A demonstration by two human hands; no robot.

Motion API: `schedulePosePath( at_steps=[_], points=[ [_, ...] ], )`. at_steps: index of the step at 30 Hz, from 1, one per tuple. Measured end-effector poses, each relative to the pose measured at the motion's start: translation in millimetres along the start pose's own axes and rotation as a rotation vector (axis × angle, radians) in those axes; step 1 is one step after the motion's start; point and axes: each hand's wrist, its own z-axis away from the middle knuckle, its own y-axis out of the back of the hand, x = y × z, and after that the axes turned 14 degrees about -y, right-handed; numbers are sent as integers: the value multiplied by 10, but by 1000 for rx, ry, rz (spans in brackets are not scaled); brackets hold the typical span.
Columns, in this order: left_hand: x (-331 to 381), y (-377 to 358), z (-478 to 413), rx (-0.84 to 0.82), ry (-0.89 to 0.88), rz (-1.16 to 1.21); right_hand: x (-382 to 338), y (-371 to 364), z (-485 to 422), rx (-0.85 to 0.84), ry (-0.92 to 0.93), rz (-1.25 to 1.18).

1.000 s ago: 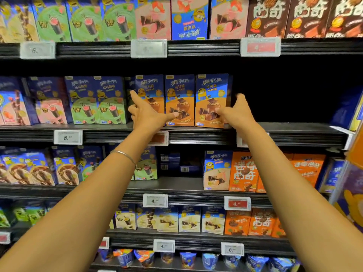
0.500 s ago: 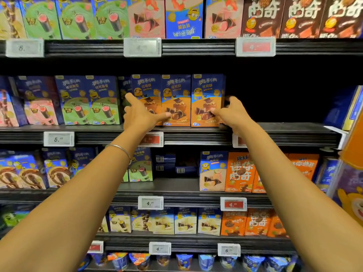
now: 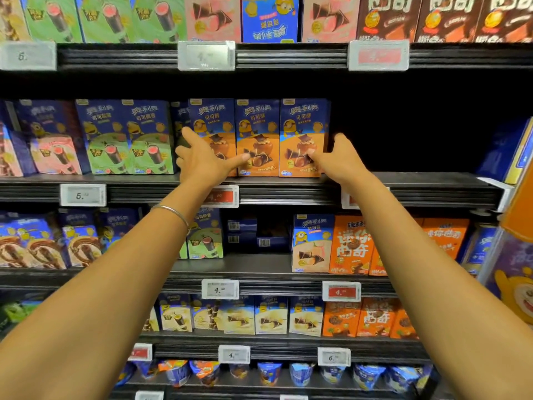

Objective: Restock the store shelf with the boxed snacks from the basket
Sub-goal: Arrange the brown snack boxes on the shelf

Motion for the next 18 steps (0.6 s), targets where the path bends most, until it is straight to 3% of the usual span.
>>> schedulePosePath(
  at_steps=[3, 6, 9, 12, 18],
  points=[
    [52, 142, 196, 76, -87, 96, -68, 142, 343, 101, 63, -61],
    [12, 261, 685, 265, -327, 147, 61, 129, 904, 246, 239, -259],
    [-288, 100, 1490, 385, -523, 330, 516, -110, 1557, 165, 270, -399],
    [-780, -223, 2524, 202, -327, 475, 1163, -468, 2145, 18, -62, -413],
    [-2153, -781, 4542, -411, 455, 413, 2682, -1124, 3455, -267, -827, -235]
  ],
)
